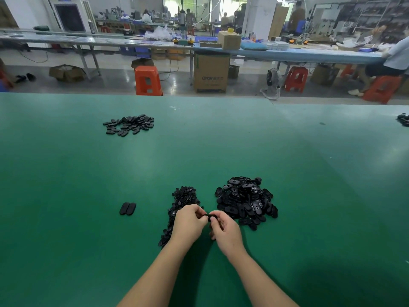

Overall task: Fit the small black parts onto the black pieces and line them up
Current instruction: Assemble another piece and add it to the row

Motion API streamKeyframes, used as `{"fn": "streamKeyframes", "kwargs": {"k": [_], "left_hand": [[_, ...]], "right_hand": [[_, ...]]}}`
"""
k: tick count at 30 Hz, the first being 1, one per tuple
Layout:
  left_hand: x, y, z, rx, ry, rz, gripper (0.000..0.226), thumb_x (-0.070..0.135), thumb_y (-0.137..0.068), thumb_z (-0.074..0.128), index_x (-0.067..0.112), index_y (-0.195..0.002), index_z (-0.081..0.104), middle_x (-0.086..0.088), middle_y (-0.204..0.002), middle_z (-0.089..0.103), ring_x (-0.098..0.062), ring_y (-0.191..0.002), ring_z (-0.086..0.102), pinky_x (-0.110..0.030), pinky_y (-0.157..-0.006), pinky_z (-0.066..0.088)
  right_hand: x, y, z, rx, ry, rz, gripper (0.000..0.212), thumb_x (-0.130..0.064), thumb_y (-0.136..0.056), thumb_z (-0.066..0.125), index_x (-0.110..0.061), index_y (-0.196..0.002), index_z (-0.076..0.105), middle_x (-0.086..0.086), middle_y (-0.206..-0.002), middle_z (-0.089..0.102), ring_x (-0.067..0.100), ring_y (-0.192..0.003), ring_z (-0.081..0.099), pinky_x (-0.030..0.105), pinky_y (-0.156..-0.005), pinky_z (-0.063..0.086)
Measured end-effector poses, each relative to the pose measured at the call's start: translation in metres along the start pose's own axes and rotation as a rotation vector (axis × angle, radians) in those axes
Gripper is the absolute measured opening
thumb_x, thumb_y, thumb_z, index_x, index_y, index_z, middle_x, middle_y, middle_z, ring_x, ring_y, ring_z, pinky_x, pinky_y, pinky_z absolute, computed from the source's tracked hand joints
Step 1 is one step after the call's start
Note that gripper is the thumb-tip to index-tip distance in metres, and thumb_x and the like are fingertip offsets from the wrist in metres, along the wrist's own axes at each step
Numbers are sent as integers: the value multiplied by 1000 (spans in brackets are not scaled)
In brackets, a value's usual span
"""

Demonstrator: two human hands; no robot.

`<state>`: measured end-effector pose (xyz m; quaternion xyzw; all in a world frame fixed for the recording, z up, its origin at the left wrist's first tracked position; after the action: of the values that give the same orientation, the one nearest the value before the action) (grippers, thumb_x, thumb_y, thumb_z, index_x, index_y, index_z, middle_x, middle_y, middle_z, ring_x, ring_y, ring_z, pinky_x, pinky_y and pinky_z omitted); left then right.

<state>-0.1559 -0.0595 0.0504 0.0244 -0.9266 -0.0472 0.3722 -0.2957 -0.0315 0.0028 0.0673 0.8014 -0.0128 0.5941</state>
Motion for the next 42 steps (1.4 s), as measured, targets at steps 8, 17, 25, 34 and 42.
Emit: {"fn": "streamKeyframes", "kwargs": {"k": [8, 17, 25, 34, 42], "left_hand": [[-2, 0, 2, 5, -16, -21, 4, 23, -87, 70, 20, -86, 72, 12, -76, 65, 1, -68, 56, -9, -54, 36], [3, 6, 5, 43, -9, -35, 2, 23, -87, 69, 23, -86, 67, 13, -79, 65, 3, -69, 56, -9, -54, 34], [7, 7, 4, 64, -15, 56, 8, 19, -93, 62, 19, -94, 70, 11, -82, 65, -1, -74, 57, -14, -62, 39], [13, 9, 6, 48, -104, 152, 15, 10, -94, 57, 15, -104, 66, 1, -97, 68, -16, -89, 60, -29, -78, 49], [12, 10, 8, 93, -86, 182, 13, 12, -92, 58, 16, -101, 66, 4, -94, 67, -15, -90, 62, -26, -76, 47]], "right_hand": [[-1, 1, -1, -9, -34, 12, 24, -15, -100, 59, -36, -94, 70, -4, -75, 72, 9, -57, 59, 30, -58, 54], [-1, 1, -1, -5, -66, 20, 24, -14, -100, 60, -34, -94, 71, -1, -81, 75, 10, -62, 61, 32, -58, 53], [-1, 1, -2, 9, -109, 10, 20, -15, -100, 61, -32, -94, 70, -3, -78, 73, 8, -59, 58, 31, -57, 50], [2, -1, -1, 6, -106, 9, 16, -15, -101, 59, -26, -94, 68, -7, -73, 69, 5, -60, 57, 29, -60, 46], [4, -5, -1, -11, -37, 2, 12, -17, -101, 58, -24, -95, 65, -1, -78, 68, 9, -66, 56, 35, -66, 47]]}}
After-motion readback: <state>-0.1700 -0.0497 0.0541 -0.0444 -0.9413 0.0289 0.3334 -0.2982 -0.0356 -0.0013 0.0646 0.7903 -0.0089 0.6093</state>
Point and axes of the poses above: each hand's wrist, its own y-axis away from the middle knuckle, its own z-axis out of the palm, x = y × z, the point moved 6 cm from there along -y, towards the middle knuckle
